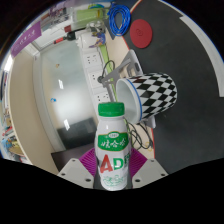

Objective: Pour water

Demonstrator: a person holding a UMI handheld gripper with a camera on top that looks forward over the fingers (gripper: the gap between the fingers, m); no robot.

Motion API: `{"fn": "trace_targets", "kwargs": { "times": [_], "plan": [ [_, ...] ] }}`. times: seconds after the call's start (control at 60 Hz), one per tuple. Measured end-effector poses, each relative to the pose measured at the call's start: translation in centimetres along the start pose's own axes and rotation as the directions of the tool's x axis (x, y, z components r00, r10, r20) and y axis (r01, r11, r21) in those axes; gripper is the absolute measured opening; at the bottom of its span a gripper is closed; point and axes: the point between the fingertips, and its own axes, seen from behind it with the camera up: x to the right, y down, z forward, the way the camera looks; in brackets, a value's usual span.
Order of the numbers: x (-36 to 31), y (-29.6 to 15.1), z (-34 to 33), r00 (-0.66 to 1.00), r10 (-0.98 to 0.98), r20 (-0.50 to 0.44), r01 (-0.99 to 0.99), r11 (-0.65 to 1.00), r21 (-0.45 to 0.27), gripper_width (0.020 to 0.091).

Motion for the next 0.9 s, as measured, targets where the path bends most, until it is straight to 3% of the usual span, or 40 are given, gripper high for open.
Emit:
{"fn": "trace_targets", "kwargs": {
  "times": [0.15, 0.25, 0.333, 0.45, 0.517, 0.617, 0.783, 0.9],
  "plan": [
    [-1.7, 0.7, -0.5, 0.993, -0.119, -0.008, 0.118, 0.993, -0.029, 0.0385],
    [-5.2, 1.2, -1.9, 0.919, -0.394, 0.003, 0.394, 0.918, -0.047, 0.0383],
    [-7.8, 0.5, -3.2, 0.726, -0.688, -0.001, 0.688, 0.725, -0.039, 0.0404],
    [-12.6, -2.6, -5.6, 0.321, -0.946, -0.045, 0.947, 0.319, 0.043, 0.0406],
    [-15.2, -5.4, -6.8, 0.117, -0.987, -0.113, 0.989, 0.105, 0.109, 0.0432],
    [-16.6, -10.5, -7.5, -0.072, -0.970, -0.234, 0.986, -0.104, 0.128, 0.0435],
    [-12.6, -17.6, -6.5, -0.212, -0.926, -0.314, 0.972, -0.234, 0.035, 0.0443],
    [-8.4, -21.8, -5.2, -0.220, -0.914, -0.340, 0.974, -0.228, -0.018, 0.0443]
  ]
}}
